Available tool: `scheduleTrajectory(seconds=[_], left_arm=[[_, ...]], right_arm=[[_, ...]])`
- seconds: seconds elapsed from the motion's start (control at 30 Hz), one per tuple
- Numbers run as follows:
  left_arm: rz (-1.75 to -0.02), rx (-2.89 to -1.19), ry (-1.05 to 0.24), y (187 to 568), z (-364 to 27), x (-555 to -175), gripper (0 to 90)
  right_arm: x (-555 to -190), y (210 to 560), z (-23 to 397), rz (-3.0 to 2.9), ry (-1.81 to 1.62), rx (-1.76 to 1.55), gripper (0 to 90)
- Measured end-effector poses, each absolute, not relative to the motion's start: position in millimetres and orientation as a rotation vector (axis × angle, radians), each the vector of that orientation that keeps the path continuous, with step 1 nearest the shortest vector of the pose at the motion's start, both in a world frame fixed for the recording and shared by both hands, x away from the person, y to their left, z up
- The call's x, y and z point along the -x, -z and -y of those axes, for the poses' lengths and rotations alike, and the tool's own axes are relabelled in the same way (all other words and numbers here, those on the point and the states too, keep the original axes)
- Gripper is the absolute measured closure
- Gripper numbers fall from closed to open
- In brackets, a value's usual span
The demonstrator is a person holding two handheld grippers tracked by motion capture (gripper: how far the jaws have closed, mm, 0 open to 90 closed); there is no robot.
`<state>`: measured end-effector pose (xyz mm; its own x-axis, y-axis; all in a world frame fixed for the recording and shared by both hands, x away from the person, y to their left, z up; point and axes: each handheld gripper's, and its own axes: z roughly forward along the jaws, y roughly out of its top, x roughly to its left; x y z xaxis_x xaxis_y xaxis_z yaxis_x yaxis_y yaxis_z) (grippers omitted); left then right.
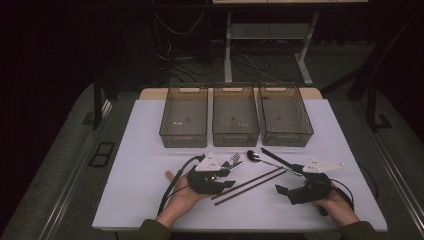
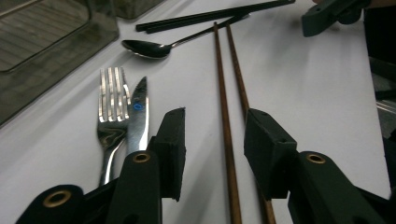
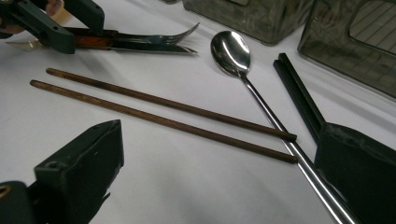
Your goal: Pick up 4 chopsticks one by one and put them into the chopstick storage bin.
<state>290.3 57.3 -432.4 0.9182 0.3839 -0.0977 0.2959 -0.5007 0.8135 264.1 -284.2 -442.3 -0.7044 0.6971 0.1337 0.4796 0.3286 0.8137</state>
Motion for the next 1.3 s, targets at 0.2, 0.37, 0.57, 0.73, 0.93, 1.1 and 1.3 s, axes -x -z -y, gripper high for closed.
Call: scheduleTrajectory(seconds=[0.2, 0.37, 0.57, 0.73, 0.93, 1.1, 1.3], left_arm=[[-0.476, -2.167, -0.078, 436, -49, -289, 69.4], [-0.506, -2.191, -0.07, 437, -49, -290, 75.1], [-0.519, -2.234, -0.043, 441, -45, -288, 78.5], [-0.495, -2.256, -0.048, 443, -42, -289, 78.5], [-0.496, -2.288, -0.054, 445, -40, -289, 78.5], [-0.505, -2.31, -0.059, 447, -38, -289, 78.4], [-0.501, -2.331, -0.081, 447, -36, -288, 79.0]], right_arm=[[-262, 442, 283, -2.36, -1.304, -1.058, 1.7], [-262, 442, 282, -2.364, -1.295, -1.052, 1.7], [-261, 442, 282, -2.367, -1.296, -1.05, 1.7], [-261, 442, 282, -2.369, -1.292, -1.042, 1.7], [-261, 442, 281, -2.372, -1.293, -1.037, 1.7], [-261, 442, 281, -2.37, -1.292, -1.038, 1.7], [-260, 442, 281, -2.373, -1.293, -1.033, 1.7]])
